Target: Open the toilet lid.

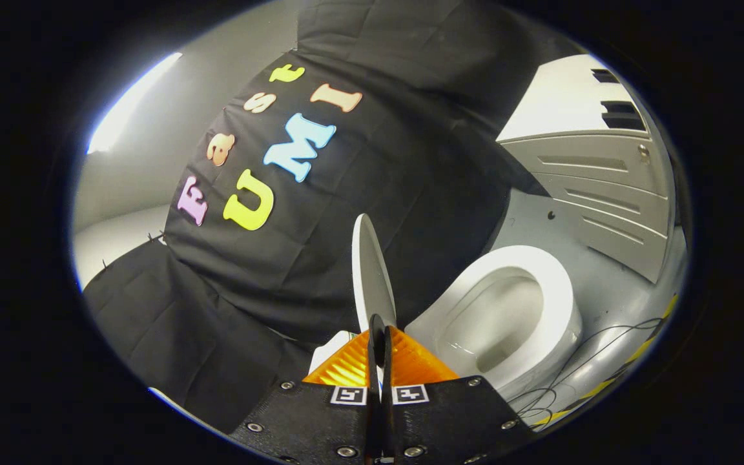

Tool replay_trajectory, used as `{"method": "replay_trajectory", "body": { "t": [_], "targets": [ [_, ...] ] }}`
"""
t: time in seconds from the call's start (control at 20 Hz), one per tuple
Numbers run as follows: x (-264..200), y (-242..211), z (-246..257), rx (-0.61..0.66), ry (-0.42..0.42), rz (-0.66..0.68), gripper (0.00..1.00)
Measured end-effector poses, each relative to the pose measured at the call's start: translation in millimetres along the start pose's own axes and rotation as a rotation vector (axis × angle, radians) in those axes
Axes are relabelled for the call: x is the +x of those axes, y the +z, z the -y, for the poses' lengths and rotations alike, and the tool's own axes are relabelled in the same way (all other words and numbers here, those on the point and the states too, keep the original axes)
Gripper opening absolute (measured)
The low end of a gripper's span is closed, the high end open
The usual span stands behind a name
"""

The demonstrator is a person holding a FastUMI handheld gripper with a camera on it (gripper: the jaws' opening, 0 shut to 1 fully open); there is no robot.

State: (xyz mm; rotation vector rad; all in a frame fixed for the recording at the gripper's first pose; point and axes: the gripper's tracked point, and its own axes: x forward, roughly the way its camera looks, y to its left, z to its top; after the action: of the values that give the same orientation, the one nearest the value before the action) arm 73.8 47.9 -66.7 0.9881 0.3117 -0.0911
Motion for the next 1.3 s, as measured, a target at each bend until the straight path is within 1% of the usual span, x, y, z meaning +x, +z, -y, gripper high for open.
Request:
{"method": "replay_trajectory", "body": {
  "t": [0.4, 0.55, 0.8, 1.15, 1.3],
  "targets": [
    [2, -13, -50, -0.130, 0.028, 0.003, 0.00],
    [5, -20, -73, -0.216, 0.042, 0.000, 0.00],
    [8, -37, -113, -0.310, 0.070, 0.008, 0.00],
    [16, -72, -161, -0.424, 0.125, 0.009, 0.00],
    [19, -91, -183, -0.503, 0.145, 0.008, 0.00]
  ]
}}
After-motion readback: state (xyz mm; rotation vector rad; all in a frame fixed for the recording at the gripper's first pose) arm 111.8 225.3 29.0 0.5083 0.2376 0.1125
